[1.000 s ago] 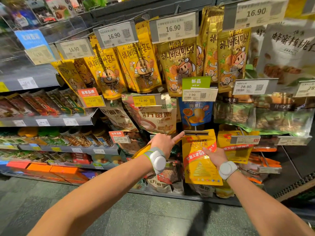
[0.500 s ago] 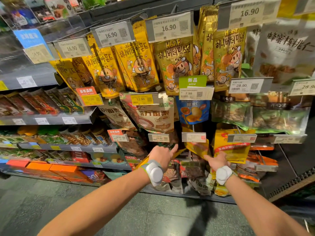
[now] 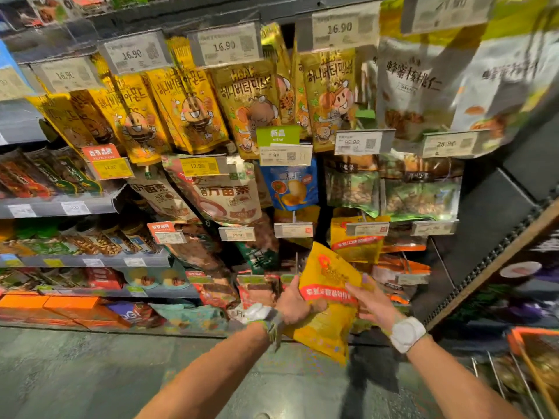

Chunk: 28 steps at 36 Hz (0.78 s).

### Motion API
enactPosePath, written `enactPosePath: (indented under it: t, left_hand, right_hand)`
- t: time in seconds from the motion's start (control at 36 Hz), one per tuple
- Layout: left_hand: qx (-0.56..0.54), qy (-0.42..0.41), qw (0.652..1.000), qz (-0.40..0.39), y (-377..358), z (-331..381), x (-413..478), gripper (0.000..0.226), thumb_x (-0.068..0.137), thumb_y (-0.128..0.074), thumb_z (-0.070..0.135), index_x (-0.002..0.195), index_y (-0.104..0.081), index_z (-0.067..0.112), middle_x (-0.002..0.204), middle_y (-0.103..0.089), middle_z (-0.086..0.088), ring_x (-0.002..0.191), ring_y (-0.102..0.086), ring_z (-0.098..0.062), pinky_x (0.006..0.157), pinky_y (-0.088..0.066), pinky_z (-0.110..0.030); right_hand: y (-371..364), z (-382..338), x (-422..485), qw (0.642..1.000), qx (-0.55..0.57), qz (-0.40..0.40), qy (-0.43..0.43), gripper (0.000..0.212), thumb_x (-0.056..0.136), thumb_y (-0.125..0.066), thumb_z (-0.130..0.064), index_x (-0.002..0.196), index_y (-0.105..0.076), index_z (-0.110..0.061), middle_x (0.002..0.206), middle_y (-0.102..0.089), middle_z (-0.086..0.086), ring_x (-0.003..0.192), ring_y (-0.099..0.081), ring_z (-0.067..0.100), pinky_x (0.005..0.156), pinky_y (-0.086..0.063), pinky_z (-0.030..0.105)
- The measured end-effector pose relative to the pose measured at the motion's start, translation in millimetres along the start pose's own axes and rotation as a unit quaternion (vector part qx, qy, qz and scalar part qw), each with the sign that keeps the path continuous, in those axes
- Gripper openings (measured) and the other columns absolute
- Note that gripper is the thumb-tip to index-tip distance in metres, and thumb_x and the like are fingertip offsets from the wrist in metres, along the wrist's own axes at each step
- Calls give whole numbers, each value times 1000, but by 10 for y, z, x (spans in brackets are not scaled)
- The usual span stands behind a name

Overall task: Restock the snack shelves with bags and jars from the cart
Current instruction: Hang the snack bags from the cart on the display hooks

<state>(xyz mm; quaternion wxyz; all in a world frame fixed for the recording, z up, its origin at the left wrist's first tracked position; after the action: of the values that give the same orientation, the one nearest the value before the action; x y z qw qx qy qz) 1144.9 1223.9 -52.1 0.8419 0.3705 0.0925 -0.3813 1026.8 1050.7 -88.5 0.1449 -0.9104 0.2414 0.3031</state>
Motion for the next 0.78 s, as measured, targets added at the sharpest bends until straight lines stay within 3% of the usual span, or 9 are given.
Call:
enactPosePath:
  t: [0.11, 0.17, 0.31, 0.36, 0.44, 0.5, 0.58, 0.67, 0.78]
  left_hand:
    - [-169, 2, 986, -8, -232, 306, -57, 41, 84, -81, 7, 105, -50, 24, 101, -63, 10, 95, -63, -14, 64, -46, -5]
    - [-234, 7, 972, -20, -348, 426, -34, 42, 84, -78, -2, 107, -51, 22, 98, -65, 7, 86, -63, -8, 65, -50, -8]
    - [-228, 24, 969, -88, -605, 597, 93, 64, 79, -84, 11, 129, -46, 24, 118, -66, 3, 109, -63, -18, 91, -52, -31]
    - [-221, 36, 970, -92, -649, 710, 133, 72, 82, -81, 10, 138, -37, 18, 120, -62, 1, 106, -61, -17, 91, -51, -33]
    - [-254, 28, 966, -44, -569, 941, 287, 81, 85, -72, -4, 147, -24, 16, 110, -61, -6, 91, -63, -21, 76, -55, -35]
    - [-249, 10, 968, 1, -430, 1097, 404, 82, 87, -68, -6, 151, -22, 15, 118, -56, -9, 104, -60, -28, 89, -52, -42]
    - [-222, -18, 974, 49, -258, 1341, 515, 65, 87, -67, 2, 141, -35, 19, 130, -50, -9, 111, -57, -29, 98, -49, -47]
    - [-225, -23, 972, 62, -169, 1500, 581, 48, 87, -64, 1, 125, -42, 19, 112, -57, -11, 80, -59, -16, 82, -55, -42]
    - [-281, 11, 957, 71, -66, 1505, 673, 34, 84, -60, -2, 107, -49, 21, 82, -60, -10, 70, -56, -24, 63, -52, -42]
  right_hand:
    - [277, 106, -137, 999, 21, -14, 37, 117, 47, -95, -59, 146, -43, -24, 136, -62, 1, 122, -60, 26, 107, -43, 53]
    - [354, 156, -200, 997, 48, -40, 42, 113, 43, -97, -57, 139, -53, -16, 130, -67, 7, 118, -64, 29, 108, -44, 54]
    - [598, 119, -360, 994, 63, -59, 67, 85, 61, -92, -42, 132, -59, -10, 125, -69, 13, 116, -66, 34, 107, -45, 56]
    - [716, 112, -386, 995, 61, -45, 71, 81, 61, -91, -39, 130, -60, -11, 123, -70, 13, 113, -67, 33, 104, -47, 54]
    - [873, 72, -438, 996, 33, -19, 80, 69, 67, -92, -26, 127, -60, -13, 116, -73, 8, 106, -71, 26, 90, -55, 42]
    - [968, 98, -444, 997, 13, 3, 81, 54, 76, -85, -14, 124, -62, -18, 111, -75, 2, 100, -72, 20, 82, -56, 35]
    - [1127, 174, -410, 996, -4, 43, 72, 57, 73, -86, -15, 124, -62, -21, 113, -75, 2, 103, -71, 23, 94, -54, 46]
    - [1159, 186, -410, 996, -8, 63, 65, 54, 75, -85, -13, 123, -62, -21, 113, -74, 4, 105, -69, 26, 101, -50, 52]
    - [1103, 124, -358, 995, -42, 61, 63, 53, 76, -85, -11, 124, -62, -18, 115, -73, 4, 108, -67, 26, 104, -47, 53]
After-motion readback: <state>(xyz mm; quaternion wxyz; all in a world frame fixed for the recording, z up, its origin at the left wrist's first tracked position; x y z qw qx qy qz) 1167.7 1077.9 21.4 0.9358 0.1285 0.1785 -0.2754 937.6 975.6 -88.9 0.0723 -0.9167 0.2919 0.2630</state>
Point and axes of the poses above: each hand's wrist, its own x-axis towards the middle knuckle, its own y-axis out of the back of the hand, z = x × y, the point moved 4 cm from there along x, towards the middle knuckle
